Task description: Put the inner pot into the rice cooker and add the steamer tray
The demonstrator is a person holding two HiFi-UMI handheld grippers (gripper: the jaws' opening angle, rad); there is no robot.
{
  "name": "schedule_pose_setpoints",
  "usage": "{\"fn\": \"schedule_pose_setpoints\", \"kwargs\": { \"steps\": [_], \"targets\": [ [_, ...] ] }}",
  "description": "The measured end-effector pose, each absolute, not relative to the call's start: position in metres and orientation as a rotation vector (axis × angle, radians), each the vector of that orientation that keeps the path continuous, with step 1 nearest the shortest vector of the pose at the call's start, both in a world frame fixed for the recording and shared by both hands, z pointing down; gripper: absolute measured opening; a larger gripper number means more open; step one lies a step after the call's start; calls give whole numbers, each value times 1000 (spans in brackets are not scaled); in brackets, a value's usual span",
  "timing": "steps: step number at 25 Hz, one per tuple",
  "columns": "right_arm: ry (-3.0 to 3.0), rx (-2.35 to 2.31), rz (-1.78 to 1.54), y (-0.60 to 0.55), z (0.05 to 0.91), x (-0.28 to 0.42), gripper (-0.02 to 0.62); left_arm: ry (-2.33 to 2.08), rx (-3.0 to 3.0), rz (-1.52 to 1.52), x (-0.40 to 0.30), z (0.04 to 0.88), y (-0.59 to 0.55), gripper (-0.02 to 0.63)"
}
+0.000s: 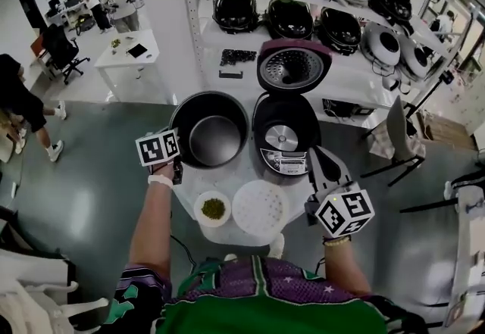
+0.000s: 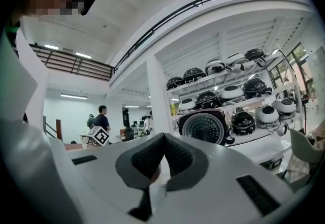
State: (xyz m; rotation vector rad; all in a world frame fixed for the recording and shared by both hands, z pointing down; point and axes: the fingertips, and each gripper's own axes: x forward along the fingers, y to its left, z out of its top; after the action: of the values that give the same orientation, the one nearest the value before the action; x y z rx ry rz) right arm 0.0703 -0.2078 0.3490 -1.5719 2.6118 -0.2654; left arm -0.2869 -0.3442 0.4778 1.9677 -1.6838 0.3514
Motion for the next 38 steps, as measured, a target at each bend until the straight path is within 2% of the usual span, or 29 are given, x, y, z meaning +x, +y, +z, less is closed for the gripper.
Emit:
{"fn": "schedule_pose_setpoints", "kwargs": {
  "steps": [18, 28, 38],
  "targets": [
    [2590, -1573, -338, -268, 365, 171, 6, -1612, 2057, 320, -138, 452, -442, 28],
    [2527, -1676, -400, -279, 386, 232, 6, -1505, 2105, 374, -58, 475, -479, 28],
    [2497, -1722, -457, -286, 406, 261, 6, -1440, 2089, 456, -14, 510, -491, 28]
  ]
}}
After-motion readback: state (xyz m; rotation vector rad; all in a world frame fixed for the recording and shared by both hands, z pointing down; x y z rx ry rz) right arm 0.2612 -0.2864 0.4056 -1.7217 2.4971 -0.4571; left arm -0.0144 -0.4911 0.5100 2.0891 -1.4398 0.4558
